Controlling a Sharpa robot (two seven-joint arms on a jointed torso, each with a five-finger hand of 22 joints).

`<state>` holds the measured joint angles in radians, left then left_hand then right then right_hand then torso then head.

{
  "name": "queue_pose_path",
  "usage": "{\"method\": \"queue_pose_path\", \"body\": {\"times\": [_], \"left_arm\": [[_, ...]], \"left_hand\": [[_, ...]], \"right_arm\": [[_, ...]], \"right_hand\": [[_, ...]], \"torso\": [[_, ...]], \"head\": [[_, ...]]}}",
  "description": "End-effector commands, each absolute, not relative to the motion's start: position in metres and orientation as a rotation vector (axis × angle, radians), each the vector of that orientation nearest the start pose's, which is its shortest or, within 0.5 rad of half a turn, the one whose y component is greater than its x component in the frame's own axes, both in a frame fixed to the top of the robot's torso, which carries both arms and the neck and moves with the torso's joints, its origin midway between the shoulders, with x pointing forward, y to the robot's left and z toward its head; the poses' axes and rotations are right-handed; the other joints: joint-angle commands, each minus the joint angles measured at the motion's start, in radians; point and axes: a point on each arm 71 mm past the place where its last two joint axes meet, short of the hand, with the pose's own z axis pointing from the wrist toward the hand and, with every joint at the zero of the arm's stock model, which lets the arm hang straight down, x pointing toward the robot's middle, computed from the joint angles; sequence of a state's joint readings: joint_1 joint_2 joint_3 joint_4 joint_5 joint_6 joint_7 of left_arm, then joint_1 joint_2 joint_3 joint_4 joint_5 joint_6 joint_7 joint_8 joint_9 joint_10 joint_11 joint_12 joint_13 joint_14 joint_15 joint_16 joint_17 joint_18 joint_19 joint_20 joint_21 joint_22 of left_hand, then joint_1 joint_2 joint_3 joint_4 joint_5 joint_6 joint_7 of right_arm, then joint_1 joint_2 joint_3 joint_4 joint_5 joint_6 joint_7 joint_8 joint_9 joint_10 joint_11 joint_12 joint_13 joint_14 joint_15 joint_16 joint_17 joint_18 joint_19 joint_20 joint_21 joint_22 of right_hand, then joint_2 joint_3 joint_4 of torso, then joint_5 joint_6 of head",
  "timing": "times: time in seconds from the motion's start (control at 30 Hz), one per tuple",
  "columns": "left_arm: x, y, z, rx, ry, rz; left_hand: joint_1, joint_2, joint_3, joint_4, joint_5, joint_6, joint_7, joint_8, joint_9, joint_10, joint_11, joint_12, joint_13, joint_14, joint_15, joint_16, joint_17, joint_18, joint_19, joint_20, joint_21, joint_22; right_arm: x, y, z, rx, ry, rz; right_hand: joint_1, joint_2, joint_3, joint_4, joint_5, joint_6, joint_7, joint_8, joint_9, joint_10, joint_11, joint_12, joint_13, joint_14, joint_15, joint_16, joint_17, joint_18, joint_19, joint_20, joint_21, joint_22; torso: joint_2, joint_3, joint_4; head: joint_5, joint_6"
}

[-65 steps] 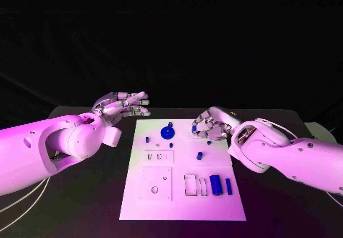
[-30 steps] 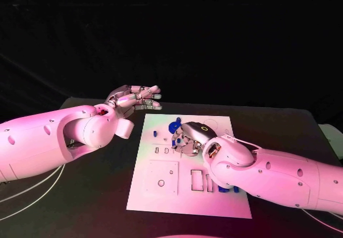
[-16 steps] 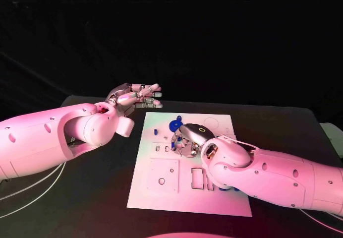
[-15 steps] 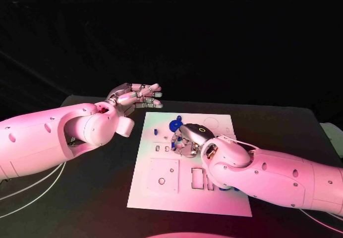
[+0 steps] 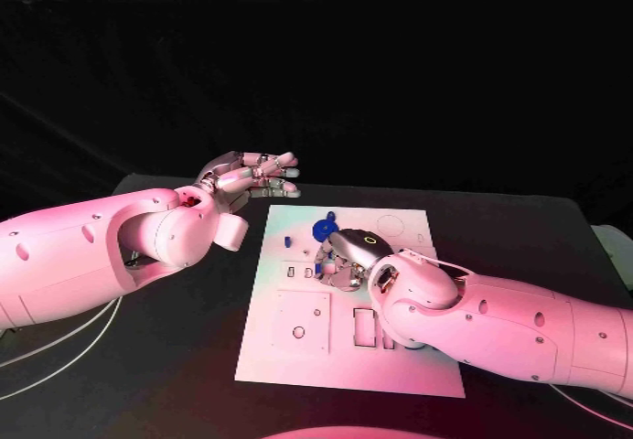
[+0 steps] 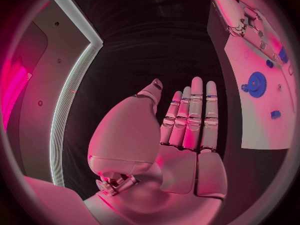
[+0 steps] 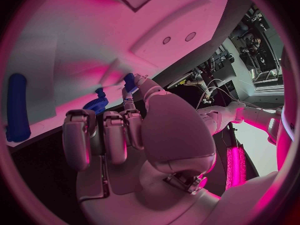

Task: Assemble the parts on the task board

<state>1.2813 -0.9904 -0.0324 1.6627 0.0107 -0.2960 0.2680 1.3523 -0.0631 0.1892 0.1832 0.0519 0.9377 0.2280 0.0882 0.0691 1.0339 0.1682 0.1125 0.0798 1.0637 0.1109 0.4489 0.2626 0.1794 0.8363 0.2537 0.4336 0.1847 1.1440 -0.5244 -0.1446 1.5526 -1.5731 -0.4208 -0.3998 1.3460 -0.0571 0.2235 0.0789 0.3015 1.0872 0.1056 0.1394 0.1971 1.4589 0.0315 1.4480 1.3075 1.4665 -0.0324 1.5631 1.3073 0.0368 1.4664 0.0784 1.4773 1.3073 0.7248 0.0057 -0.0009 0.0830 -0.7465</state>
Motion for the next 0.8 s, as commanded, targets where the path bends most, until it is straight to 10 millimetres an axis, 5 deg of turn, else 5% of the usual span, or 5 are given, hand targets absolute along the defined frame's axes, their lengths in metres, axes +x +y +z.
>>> {"method": "queue_pose_path", "body": {"times": [0.03,0.8], "left_arm": [[0.4737,0.2359,-0.1344,-1.120,1.477,-1.548],[0.4735,0.2366,-0.1344,-1.119,1.478,-1.547]], "left_hand": [[0.001,0.006,-0.005,-0.001,0.001,0.000,0.003,-0.006,0.001,-0.004,0.002,-0.001,0.002,-0.009,-0.001,0.007,0.001,0.002,-0.008,-0.001,0.005,-0.001],[0.001,0.006,-0.005,-0.001,0.001,0.000,0.003,-0.006,0.001,-0.004,0.002,-0.001,0.002,-0.009,-0.001,0.007,0.001,0.002,-0.008,-0.001,0.005,-0.001]], "right_arm": [[0.4324,-0.0456,-0.2304,-0.232,1.702,0.700],[0.4324,-0.0459,-0.2348,-0.252,1.720,0.689]], "right_hand": [[-0.011,-0.003,0.002,0.004,-0.004,0.006,0.003,0.002,0.001,-0.002,-0.002,-0.001,0.123,0.099,-0.005,-0.004,0.243,-0.010,0.042,-0.006,-0.006,0.201],[-0.019,-0.014,-0.001,0.004,-0.009,0.000,0.004,0.000,0.001,-0.004,-0.001,-0.003,0.121,0.099,-0.004,-0.004,0.243,-0.010,0.041,-0.005,-0.008,0.201]], "torso": [[0.000,0.0000,-0.0008],[0.000,0.0000,-0.0004]], "head": [[0.002,-0.001],[0.003,-0.006]]}}
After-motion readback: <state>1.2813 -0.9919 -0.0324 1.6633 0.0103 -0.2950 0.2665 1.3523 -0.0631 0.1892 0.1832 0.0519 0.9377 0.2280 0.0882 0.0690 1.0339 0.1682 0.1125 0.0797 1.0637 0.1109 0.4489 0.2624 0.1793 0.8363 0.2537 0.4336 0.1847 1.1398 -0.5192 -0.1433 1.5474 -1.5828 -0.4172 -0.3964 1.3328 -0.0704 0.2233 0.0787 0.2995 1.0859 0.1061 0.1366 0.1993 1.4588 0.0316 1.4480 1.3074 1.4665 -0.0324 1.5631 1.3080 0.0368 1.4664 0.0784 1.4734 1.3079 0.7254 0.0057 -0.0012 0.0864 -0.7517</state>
